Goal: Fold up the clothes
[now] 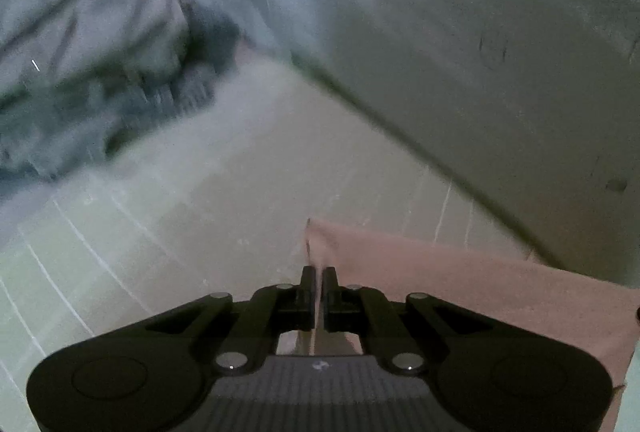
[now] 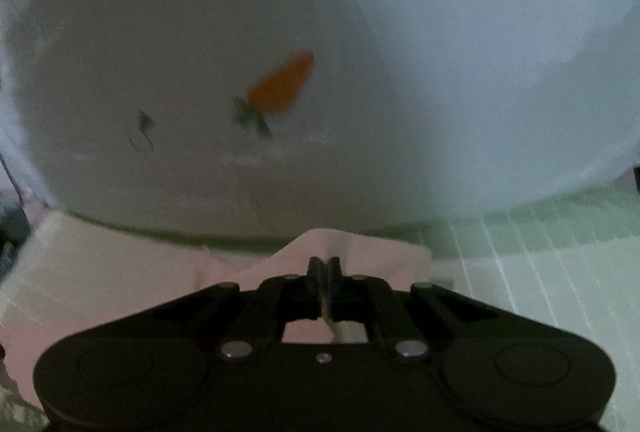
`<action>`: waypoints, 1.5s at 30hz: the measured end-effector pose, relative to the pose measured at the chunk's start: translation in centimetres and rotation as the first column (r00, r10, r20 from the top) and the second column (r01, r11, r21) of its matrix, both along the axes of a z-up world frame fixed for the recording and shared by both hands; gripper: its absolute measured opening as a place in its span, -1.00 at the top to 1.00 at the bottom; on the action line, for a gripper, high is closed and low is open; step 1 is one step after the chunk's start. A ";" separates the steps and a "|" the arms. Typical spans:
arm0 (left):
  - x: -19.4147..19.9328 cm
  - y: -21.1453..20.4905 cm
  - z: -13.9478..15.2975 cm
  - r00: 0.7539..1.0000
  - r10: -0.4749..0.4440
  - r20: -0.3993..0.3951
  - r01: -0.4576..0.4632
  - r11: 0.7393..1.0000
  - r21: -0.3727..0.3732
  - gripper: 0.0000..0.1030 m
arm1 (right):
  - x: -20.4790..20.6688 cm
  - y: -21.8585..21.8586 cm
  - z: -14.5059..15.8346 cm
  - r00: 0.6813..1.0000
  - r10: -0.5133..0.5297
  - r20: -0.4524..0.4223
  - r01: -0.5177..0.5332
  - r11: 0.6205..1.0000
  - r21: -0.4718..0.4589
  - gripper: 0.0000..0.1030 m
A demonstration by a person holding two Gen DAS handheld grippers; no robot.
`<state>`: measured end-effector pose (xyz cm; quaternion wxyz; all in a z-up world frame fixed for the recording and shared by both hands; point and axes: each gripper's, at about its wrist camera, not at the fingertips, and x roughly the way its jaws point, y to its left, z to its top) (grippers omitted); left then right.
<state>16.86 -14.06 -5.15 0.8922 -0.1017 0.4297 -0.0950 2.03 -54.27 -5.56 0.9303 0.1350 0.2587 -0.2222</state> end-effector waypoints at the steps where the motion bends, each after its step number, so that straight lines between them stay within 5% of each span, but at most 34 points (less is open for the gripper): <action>1: -0.1 0.4 0.6 1.000 0.011 0.023 -0.011 1.000 -0.007 0.93 | 0.1 0.1 0.5 1.000 0.007 0.017 -0.007 1.000 -0.002 0.96; 4: 0.5 1.0 0.0 0.999 0.026 0.026 -0.026 1.000 0.008 0.93 | 1.2 0.6 0.4 0.999 0.027 0.026 -0.027 1.000 0.002 0.96; 13: 1.2 0.2 -2.4 0.999 0.002 -0.045 -0.001 1.000 0.013 0.92 | 6.0 0.3 -6.2 0.984 0.027 -0.174 -0.019 0.999 0.046 0.95; 18: 1.5 -0.3 -3.5 0.997 -0.015 -0.077 0.016 1.000 0.011 0.93 | 6.3 -0.6 -7.6 0.979 0.025 -0.204 -0.011 0.998 0.066 0.88; 20: 1.6 -0.5 -3.9 0.996 -0.022 -0.089 0.023 1.000 0.009 0.93 | 6.0 -0.6 -6.8 0.975 0.009 -0.222 0.006 0.998 0.064 0.62; 22: 1.6 -0.7 -4.2 0.994 -0.035 -0.099 0.035 0.999 0.006 0.93 | 5.3 -0.6 -5.8 0.973 -0.022 -0.231 0.035 0.998 0.052 0.05; 26: -0.3 -4.1 -2.4 0.980 -0.194 -0.045 0.193 0.981 -0.036 0.93 | 0.3 1.5 -2.1 0.978 -0.132 -0.161 0.123 0.990 -0.063 -0.56; 31: -4.3 -9.1 -0.2 0.907 -0.421 0.011 0.420 0.904 -0.078 0.93 | -8.1 4.4 -0.9 0.962 -0.223 -0.160 0.212 0.974 -0.082 -0.58; 36: -11.0 -13.3 0.4 0.754 -0.657 -0.011 0.654 0.751 -0.093 0.89 | -16.1 6.7 -2.3 0.922 -0.315 -0.225 0.316 0.948 -0.032 -0.57; 37: -12.3 -13.9 0.2 0.721 -0.693 -0.033 0.688 0.720 -0.091 0.80 | -17.3 7.2 -2.3 0.918 -0.325 -0.226 0.329 0.944 -0.023 -0.57; 39: -14.0 -13.9 -0.5 0.704 -0.704 -0.094 0.699 0.710 -0.077 0.25 | -19.3 8.1 -2.1 0.916 -0.334 -0.223 0.342 0.940 -0.003 -0.57; 40: -14.5 -13.7 -0.9 0.706 -0.697 -0.128 0.696 0.716 -0.060 -0.30 | -19.8 8.4 -2.5 0.915 -0.334 -0.225 0.343 0.939 0.002 -0.57; 41: -14.9 -13.2 -1.1 0.718 -0.681 -0.148 0.684 0.729 -0.036 -0.63 | -20.2 8.7 -2.7 0.916 -0.331 -0.228 0.341 0.940 0.004 -0.57; 45: -15.4 -10.0 -1.3 0.805 -0.572 -0.160 0.580 0.814 0.009 -0.75 | -20.6 10.1 -2.7 0.935 -0.280 -0.220 0.287 0.958 0.002 -0.58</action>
